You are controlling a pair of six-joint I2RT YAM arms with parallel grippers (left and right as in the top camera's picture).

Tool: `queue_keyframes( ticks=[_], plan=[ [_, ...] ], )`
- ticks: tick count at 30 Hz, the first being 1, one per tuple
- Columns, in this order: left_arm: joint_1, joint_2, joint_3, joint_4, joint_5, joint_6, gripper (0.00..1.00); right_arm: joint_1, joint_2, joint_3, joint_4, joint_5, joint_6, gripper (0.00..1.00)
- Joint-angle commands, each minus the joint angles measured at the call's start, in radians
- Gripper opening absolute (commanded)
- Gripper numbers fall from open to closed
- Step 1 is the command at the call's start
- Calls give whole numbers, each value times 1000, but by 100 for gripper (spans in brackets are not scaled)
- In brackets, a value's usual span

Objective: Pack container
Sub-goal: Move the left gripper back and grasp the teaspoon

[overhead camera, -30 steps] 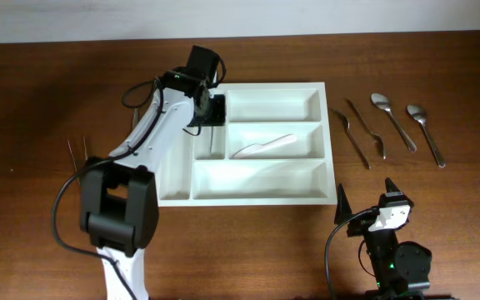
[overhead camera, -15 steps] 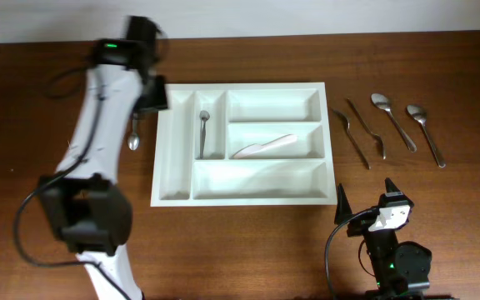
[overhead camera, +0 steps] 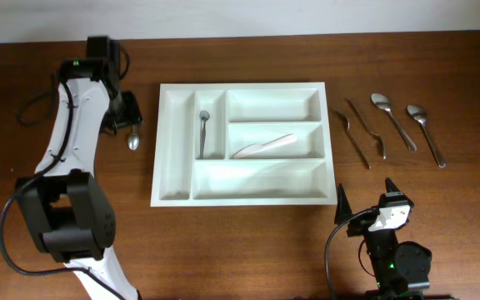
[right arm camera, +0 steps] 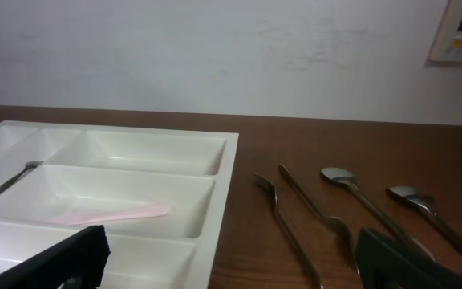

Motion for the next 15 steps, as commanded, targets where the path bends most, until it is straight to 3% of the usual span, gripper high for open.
queue_keyframes(
  ticks=[1, 9, 15],
  plan=[
    [8, 13, -93, 75, 5, 13, 67, -5, -10, -7, -2, 12, 1, 99],
    [8, 13, -325, 350, 56, 12, 67, -5, -10, -7, -2, 12, 1, 99],
    [8, 15, -395, 509, 57, 22, 67, -5, -10, -7, -2, 12, 1, 99]
  ],
)
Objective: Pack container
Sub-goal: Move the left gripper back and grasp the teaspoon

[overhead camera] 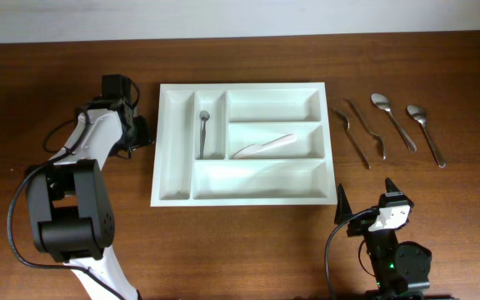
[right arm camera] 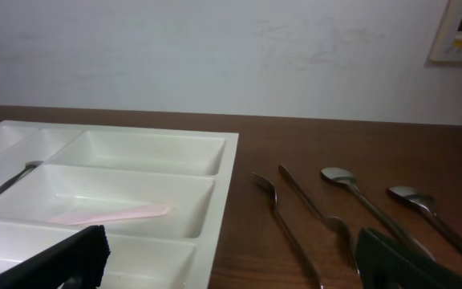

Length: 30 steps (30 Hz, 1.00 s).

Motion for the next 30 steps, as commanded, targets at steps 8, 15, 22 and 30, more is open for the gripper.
queue_keyframes(
  ticks=[8, 15, 22, 30],
  plan=[
    [2, 39, -21, 156, 15, 62, 67, -5, -10, -7, -2, 13, 2, 99],
    [2, 93, -21, 214, 22, 62, 66, -5, -10, -7, -2, 13, 2, 99],
    [2, 135, -21, 269, 79, 87, 57, -5, -9, -7, -1, 13, 2, 99],
    [2, 135, -21, 265, 75, 88, 2, -5, -10, -7, -1, 12, 2, 99]
  ],
)
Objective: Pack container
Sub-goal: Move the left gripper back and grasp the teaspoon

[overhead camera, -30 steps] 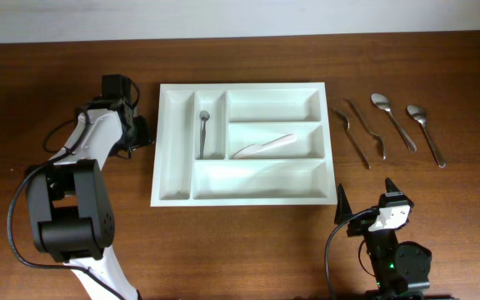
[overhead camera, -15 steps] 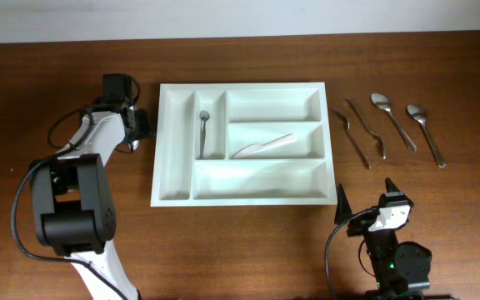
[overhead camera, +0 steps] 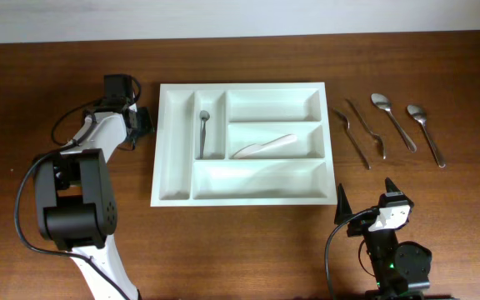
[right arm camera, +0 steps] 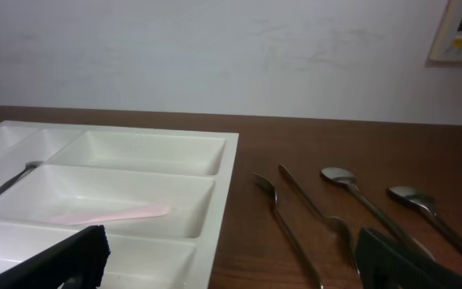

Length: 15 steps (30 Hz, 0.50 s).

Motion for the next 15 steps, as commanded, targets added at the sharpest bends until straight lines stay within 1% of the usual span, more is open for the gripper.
queue_keyframes(
  ticks=[1, 8, 15],
  plan=[
    [2, 49, -10, -16, 27, 7, 2, -5, -10, -7, -2, 12, 0, 99],
    [2, 35, 16, -45, -23, 6, 2, -5, -10, -7, -2, 12, 0, 99],
    [-3, -74, 144, -159, -44, 6, 2, -5, -10, -7, -2, 12, 0, 99]
  ],
)
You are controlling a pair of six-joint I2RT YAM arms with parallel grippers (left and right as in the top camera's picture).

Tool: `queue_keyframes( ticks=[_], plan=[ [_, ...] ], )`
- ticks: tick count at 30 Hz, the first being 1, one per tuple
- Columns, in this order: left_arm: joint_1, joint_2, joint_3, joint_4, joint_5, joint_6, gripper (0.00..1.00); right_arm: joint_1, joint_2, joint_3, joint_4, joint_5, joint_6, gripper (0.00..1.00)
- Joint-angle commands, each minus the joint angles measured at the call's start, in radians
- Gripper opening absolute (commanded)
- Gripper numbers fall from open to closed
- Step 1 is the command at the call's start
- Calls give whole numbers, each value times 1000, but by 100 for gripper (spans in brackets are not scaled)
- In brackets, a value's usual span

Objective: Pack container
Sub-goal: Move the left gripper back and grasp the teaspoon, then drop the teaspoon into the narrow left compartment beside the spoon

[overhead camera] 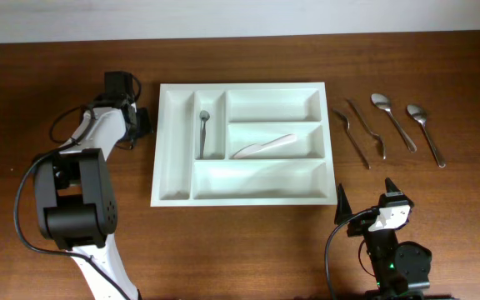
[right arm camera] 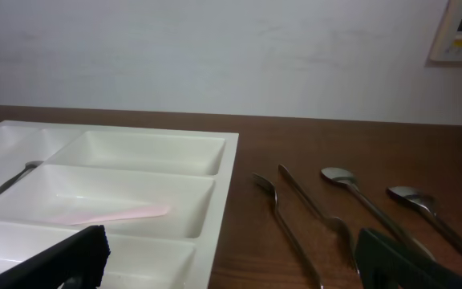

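Note:
A white compartment tray (overhead camera: 173,190) lies mid-table. Its narrow slot holds a spoon (overhead camera: 203,130), and the middle right compartment holds a pale pink knife (overhead camera: 263,147); the same knife (right arm camera: 111,213) shows in the right wrist view. My left gripper (overhead camera: 137,123) is low at the table just off the tray's left edge; its jaws are hidden under the wrist and no cutlery shows there. My right gripper (right arm camera: 231,273) stands open near the front edge, right of the tray, with nothing in it.
Right of the tray lie two forks (overhead camera: 352,138) (overhead camera: 367,127) and two spoons (overhead camera: 392,120) (overhead camera: 426,133) on the brown wood. The right wrist view shows the forks (right arm camera: 285,226) and spoons (right arm camera: 361,197) ahead of its fingers. A wall runs behind the table.
My left gripper has hardly shifted beside the tray's left edge. The right arm, the tray and the cutlery are where they were.
A spoon's bowl showed on the table just below my left gripper, left of the tray. Then the gripper sat lower over that spot and the spoon was hidden. It has stayed there, close to the tray's left wall. The right arm has not moved.

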Motion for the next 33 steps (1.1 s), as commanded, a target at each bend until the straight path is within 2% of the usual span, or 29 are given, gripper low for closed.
queue_keyframes(
  ticks=[1, 7, 11, 15, 19, 23, 33],
  plan=[
    [-8, -97, 100, -43, -16, 5, 2, -5, -9, -7, -2, 12, 1, 99],
    [-78, -185, 223, -198, 84, -3, 2, -5, -10, -7, -2, 12, 1, 99],
    [-156, -197, 238, -261, 161, -22, 2, -5, -10, -7, -2, 12, 1, 99],
    [-245, -194, 237, -326, 159, -45, 2, -5, -10, -7, -2, 13, 1, 99],
    [-311, -193, 237, -333, 159, -45, 2, -5, -10, -7, -2, 13, 1, 99],
    [-357, -193, 236, -333, 154, -111, 2, -5, -10, -7, -2, 13, 1, 99],
    [-382, -98, 236, -333, 108, -163, 2, -5, -9, -7, -2, 12, 1, 99]
  ],
)
